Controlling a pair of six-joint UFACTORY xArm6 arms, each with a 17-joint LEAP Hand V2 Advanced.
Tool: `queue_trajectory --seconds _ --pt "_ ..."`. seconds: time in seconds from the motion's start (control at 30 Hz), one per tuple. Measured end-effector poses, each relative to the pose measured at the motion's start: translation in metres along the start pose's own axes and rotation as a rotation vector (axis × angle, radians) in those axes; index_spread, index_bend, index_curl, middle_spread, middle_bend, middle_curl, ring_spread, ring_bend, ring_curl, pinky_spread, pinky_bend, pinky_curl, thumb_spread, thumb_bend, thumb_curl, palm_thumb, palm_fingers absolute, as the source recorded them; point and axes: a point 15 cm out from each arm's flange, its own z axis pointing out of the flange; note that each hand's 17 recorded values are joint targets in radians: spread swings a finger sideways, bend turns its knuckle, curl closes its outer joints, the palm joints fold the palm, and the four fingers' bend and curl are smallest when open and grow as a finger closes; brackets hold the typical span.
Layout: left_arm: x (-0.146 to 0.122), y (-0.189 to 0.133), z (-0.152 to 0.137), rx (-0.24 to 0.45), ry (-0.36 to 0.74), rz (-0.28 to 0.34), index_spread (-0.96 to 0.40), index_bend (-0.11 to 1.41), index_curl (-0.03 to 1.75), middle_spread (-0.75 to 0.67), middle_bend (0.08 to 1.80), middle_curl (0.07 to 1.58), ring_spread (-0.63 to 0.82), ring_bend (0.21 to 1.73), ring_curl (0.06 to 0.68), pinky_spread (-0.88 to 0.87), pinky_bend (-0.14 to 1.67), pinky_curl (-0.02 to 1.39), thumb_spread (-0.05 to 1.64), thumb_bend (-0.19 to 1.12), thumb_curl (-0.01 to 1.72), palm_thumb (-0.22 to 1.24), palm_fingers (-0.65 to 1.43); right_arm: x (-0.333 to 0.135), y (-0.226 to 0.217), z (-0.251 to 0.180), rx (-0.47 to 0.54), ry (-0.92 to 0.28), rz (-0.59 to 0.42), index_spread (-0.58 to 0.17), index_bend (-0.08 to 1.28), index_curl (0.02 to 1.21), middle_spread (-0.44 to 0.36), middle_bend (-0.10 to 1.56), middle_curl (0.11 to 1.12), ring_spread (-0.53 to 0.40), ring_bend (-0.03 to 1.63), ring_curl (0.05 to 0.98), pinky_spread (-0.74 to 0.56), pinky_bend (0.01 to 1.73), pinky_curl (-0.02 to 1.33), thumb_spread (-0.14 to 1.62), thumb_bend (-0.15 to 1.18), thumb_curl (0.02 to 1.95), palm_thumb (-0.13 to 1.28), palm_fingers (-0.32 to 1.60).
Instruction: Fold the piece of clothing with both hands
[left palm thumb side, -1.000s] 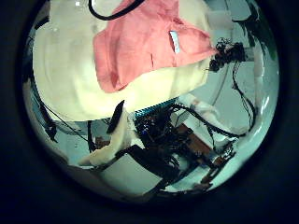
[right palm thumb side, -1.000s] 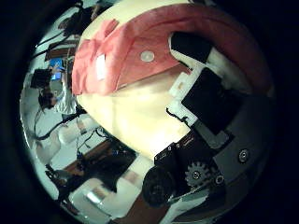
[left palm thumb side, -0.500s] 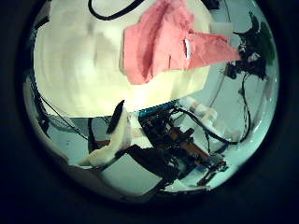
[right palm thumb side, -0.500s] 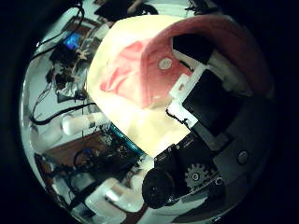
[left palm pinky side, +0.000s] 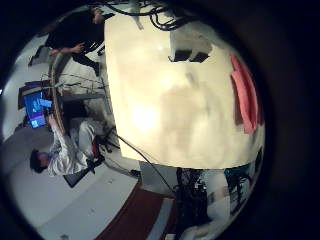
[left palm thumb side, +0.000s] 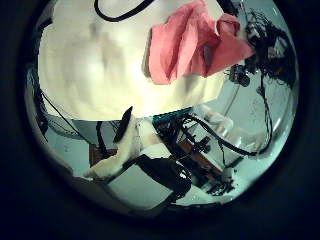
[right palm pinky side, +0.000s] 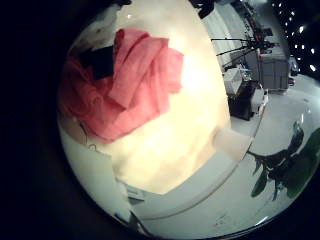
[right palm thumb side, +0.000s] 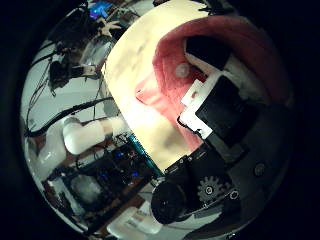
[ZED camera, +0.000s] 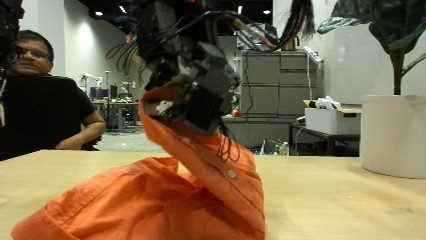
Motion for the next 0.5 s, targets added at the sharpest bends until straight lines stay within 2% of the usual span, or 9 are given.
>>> queue_trajectory --seconds 0.17,0.23,0.27,0.3,0.33,0.37,0.4,0.47,0.5 --pt "-0.008 0.006 0.003 0.000 0.006 -0.013 0.18 0.14 0.23 0.32 0.22 0.34 0.43 0.65 0.216 0.30 0.50 0.32 1.07 -0.02 0.33 0.51 0.00 -0.013 -0.027 0.000 0.041 -0.073 -0.010 -0.309 0.81 0.84 -0.157 1.15 0.70 -0.255 1.26 0.607 -0.44 1.07 0.73 1.30 -0.01 0.53 0.85 0.83" --pt "-0.007 0.007 0.003 -0.003 0.006 -0.014 0.18 0.14 0.23 0.32 0.22 0.34 0.43 0.65 0.216 0.30 0.50 0.32 1.08 -0.02 0.33 0.51 0.00 -0.021 -0.030 -0.004 0.069 -0.130 -0.017 -0.313 0.68 0.82 -0.154 1.07 0.69 -0.264 1.23 0.602 -0.50 1.06 0.72 1.32 -0.01 0.51 0.84 0.57" --pt "-0.006 0.008 0.004 -0.004 0.008 -0.012 0.18 0.14 0.23 0.32 0.22 0.34 0.43 0.65 0.216 0.30 0.50 0.32 1.08 -0.02 0.33 0.51 0.00 -0.025 -0.030 -0.006 0.081 -0.165 -0.023 -0.311 0.55 0.78 -0.141 1.01 0.67 -0.262 1.23 0.597 -0.51 1.05 0.70 1.34 -0.01 0.50 0.85 0.41" --pt "-0.005 0.009 0.004 -0.005 0.009 -0.011 0.18 0.14 0.23 0.32 0.22 0.34 0.43 0.65 0.216 0.30 0.50 0.32 1.08 -0.02 0.33 0.51 0.00 -0.027 -0.030 -0.008 0.092 -0.196 -0.026 -0.312 0.52 0.78 -0.134 0.98 0.66 -0.253 1.22 0.594 -0.49 1.04 0.70 1.34 -0.01 0.50 0.85 0.32" --pt "-0.005 0.008 0.004 -0.004 0.010 -0.011 0.18 0.14 0.23 0.32 0.22 0.34 0.43 0.66 0.217 0.30 0.50 0.32 1.08 -0.02 0.33 0.52 -0.01 -0.026 -0.028 -0.011 0.103 -0.217 -0.023 -0.319 0.49 0.75 -0.117 0.93 0.65 -0.239 1.20 0.594 -0.44 1.02 0.71 1.34 -0.01 0.49 0.85 0.20" --pt "-0.005 0.008 0.004 -0.002 0.009 -0.010 0.18 0.14 0.23 0.32 0.22 0.34 0.43 0.66 0.216 0.30 0.50 0.32 1.09 -0.02 0.33 0.52 -0.01 -0.023 -0.026 -0.016 0.119 -0.245 -0.018 -0.344 0.47 0.72 -0.086 0.80 0.60 -0.206 1.14 0.575 -0.35 0.98 0.71 1.34 -0.01 0.48 0.85 0.02" --pt "-0.005 0.007 0.003 0.001 0.008 -0.010 0.18 0.14 0.23 0.32 0.22 0.34 0.43 0.66 0.217 0.30 0.50 0.32 1.09 -0.02 0.33 0.52 -0.01 -0.021 -0.022 -0.023 0.138 -0.271 -0.016 -0.382 0.44 0.66 -0.051 0.69 0.55 -0.145 1.03 0.524 -0.22 0.98 0.69 1.34 -0.01 0.48 0.85 -0.06" --pt "-0.004 0.007 0.002 0.002 0.006 -0.007 0.18 0.14 0.23 0.32 0.22 0.34 0.43 0.66 0.217 0.30 0.50 0.32 1.10 -0.02 0.33 0.52 -0.01 -0.016 -0.015 -0.039 0.172 -0.301 -0.019 -0.412 0.40 0.60 -0.018 0.58 0.50 -0.067 0.94 0.474 -0.10 0.98 0.66 1.32 -0.01 0.47 0.85 -0.08" --pt "-0.003 0.007 0.002 0.001 0.006 -0.005 0.18 0.14 0.23 0.32 0.22 0.34 0.43 0.66 0.217 0.30 0.50 0.32 1.10 -0.02 0.33 0.52 -0.01 -0.014 -0.009 -0.048 0.186 -0.310 -0.016 -0.436 0.37 0.56 0.010 0.49 0.46 0.017 0.84 0.427 0.03 0.97 0.63 1.30 -0.02 0.47 0.84 -0.13"
